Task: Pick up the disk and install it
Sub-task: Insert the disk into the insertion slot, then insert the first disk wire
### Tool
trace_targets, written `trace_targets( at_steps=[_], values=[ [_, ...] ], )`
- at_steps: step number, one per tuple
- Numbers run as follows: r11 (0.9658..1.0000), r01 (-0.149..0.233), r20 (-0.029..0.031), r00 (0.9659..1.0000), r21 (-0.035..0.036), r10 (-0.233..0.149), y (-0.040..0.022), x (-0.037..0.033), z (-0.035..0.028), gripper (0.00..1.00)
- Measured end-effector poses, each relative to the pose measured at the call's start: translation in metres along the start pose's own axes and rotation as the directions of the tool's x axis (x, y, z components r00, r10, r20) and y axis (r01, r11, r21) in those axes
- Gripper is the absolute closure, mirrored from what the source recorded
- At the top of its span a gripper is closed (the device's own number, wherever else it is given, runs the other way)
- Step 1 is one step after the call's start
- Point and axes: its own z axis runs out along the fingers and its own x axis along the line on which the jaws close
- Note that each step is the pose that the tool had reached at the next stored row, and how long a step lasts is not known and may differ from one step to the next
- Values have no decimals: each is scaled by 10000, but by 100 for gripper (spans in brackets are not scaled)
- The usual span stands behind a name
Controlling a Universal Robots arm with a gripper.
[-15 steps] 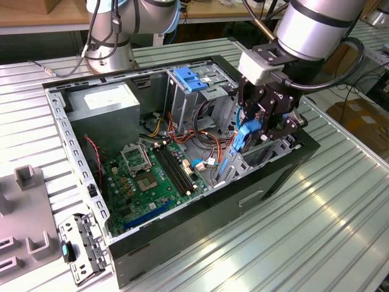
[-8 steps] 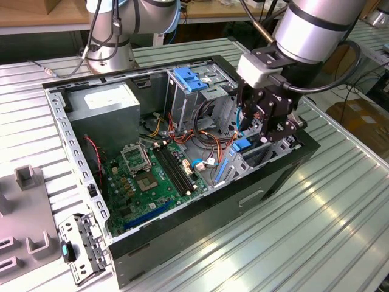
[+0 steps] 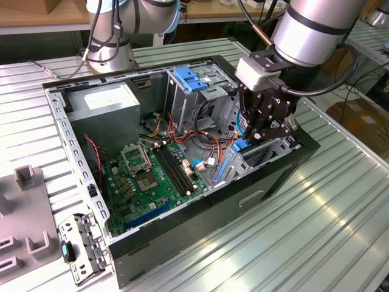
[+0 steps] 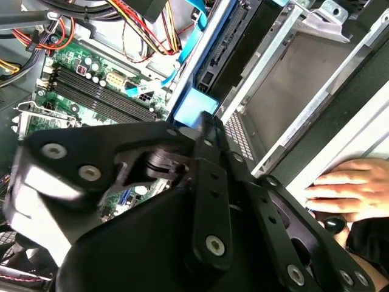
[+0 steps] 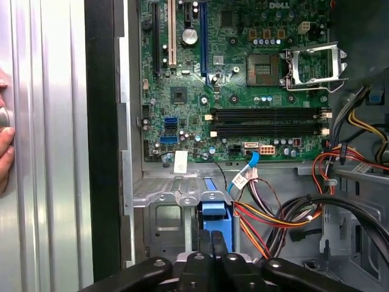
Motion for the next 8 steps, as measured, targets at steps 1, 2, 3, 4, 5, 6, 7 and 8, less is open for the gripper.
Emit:
trace_targets(
  at_steps=[1,2,3,4,5,6,7,8],
  values=[
    [10000,0,1,10000,0,0,0,0,1,89],
    [10000,0,2,10000,0,0,0,0,1,89],
    [10000,0,1,10000,0,0,0,0,1,89],
    [10000,0,2,10000,0,0,0,0,1,89],
    [10000,0,2,10000,0,0,0,0,1,89],
    [10000,0,2,10000,0,0,0,-1,1,89],
    [10000,0,2,10000,0,0,0,-2,1,89],
    [10000,0,1,10000,0,0,0,-4,1,89]
  ],
)
